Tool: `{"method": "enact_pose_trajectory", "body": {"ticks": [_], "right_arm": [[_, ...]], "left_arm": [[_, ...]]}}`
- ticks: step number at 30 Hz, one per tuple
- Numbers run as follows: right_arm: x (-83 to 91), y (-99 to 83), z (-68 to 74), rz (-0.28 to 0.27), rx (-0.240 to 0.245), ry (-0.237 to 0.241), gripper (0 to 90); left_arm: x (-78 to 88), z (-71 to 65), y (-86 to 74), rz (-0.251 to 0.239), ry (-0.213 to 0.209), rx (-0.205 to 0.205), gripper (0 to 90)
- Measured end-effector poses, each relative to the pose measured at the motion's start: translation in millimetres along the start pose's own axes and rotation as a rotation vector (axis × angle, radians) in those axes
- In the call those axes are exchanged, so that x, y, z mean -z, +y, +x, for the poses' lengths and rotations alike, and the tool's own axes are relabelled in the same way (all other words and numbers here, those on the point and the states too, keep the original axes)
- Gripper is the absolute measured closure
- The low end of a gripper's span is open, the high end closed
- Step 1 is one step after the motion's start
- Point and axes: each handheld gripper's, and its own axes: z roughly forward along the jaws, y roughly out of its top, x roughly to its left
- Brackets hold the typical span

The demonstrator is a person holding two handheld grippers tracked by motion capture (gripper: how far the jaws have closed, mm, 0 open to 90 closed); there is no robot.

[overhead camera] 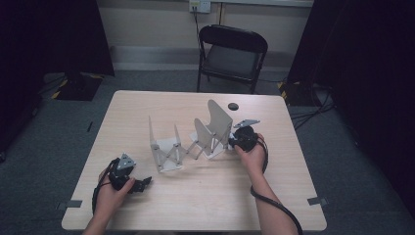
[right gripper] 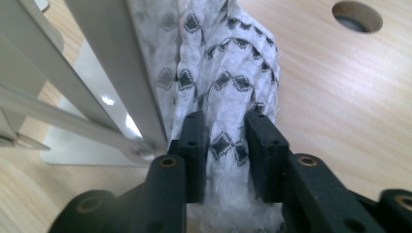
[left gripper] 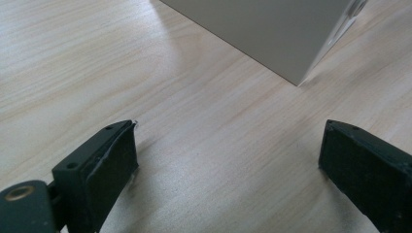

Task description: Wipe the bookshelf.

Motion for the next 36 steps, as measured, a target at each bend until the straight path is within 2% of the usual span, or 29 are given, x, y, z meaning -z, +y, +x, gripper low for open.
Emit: {"method": "enact_pose_trajectory", "body": {"ticks": [2,6,8,11,15,19,24,26,28,31,36], "right_arm": [[1.2,-3.5,-1.8,0.001,-0.010,-0.003,65.6],[2.2,-10.4,-4.2,0.006,-0.020,-0.001,74.8],[3.9,-11.5,-4.5,0.009,-0.017,-0.011,77.1],[10.0,-9.7,-6.9,-0.010,-0.039,-0.025,78.4],[24.2,2.4,-12.5,-0.046,-0.046,-0.035,78.4],[43.2,27.5,-15.2,-0.088,0.002,-0.057,78.4],[64.2,61.9,-11.8,-0.158,0.046,-0.046,78.5],[70.2,70.9,-10.1,-0.186,0.048,-0.040,78.5],[73.6,75.9,-9.3,-0.202,0.052,-0.031,78.5],[72.2,77.0,-8.5,-0.192,0.074,-0.023,78.6],[60.1,64.2,-8.5,-0.170,0.069,0.006,78.7]], "left_arm": [[-0.2,-0.2,0.0,-0.002,0.000,0.002,6.5],[-0.1,-0.1,0.0,-0.001,0.000,0.001,6.4],[-0.2,-0.2,0.0,-0.002,0.000,0.002,6.5],[0.1,0.2,0.0,0.002,0.000,-0.003,6.5],[0.1,0.1,0.0,0.001,0.000,-0.002,6.5],[-0.1,-0.1,0.0,-0.001,0.000,0.001,6.5],[-0.2,-0.2,0.0,-0.002,-0.001,0.002,6.5],[-0.1,-0.1,0.0,-0.001,0.000,0.001,6.4],[-0.2,-0.2,0.0,-0.002,0.000,0.002,6.5],[0.1,0.1,0.0,0.001,0.000,-0.002,6.5],[0.1,0.2,0.0,0.002,0.000,-0.003,6.4]]}}
